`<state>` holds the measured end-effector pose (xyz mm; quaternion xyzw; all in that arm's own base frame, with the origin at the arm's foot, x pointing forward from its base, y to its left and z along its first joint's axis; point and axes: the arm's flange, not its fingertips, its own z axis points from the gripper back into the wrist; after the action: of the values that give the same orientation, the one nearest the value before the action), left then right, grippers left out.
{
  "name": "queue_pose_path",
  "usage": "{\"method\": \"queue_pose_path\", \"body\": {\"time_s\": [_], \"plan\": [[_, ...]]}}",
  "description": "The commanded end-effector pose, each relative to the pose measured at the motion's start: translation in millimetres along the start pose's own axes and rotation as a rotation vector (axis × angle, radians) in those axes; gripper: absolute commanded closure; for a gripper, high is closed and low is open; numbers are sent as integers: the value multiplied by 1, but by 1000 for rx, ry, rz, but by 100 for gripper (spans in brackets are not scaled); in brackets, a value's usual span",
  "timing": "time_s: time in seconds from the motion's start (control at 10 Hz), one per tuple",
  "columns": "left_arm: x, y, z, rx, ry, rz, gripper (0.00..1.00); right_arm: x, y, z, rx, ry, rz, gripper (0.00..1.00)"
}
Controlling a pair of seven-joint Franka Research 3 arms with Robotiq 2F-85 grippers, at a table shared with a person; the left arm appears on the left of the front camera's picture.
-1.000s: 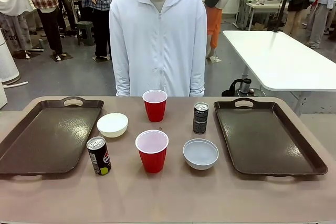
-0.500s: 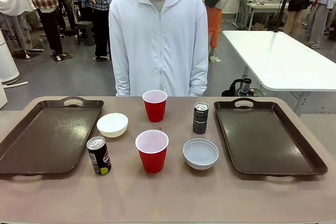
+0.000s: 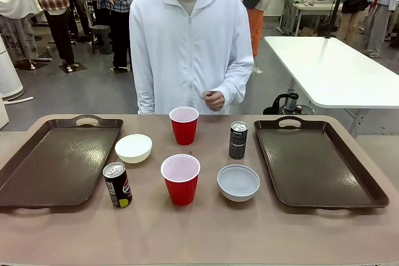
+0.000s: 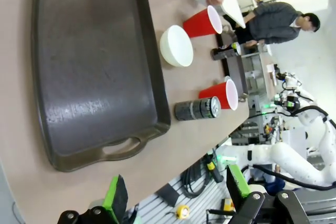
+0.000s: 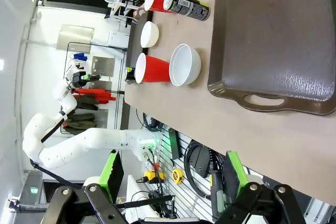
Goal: Prepare tableware on both trays.
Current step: Pick up a Picnic Bowl from the table and place it on a Handle tray.
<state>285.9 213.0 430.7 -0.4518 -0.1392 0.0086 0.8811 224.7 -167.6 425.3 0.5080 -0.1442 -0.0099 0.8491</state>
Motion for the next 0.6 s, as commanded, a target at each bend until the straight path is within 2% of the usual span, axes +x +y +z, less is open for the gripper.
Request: {"method": "queue_pose_path", "body": {"time_s": [0.0, 0.4, 0.5], "plan": [[-1, 0, 0, -10, 3, 2, 0, -1, 0, 1, 7, -5, 0, 0], [0, 0, 0, 0, 0, 0, 0, -1, 0, 1, 7, -5, 0, 0], [8, -31, -30, 148, -47, -37, 0, -1, 0, 1, 7, -5, 0, 0]]}}
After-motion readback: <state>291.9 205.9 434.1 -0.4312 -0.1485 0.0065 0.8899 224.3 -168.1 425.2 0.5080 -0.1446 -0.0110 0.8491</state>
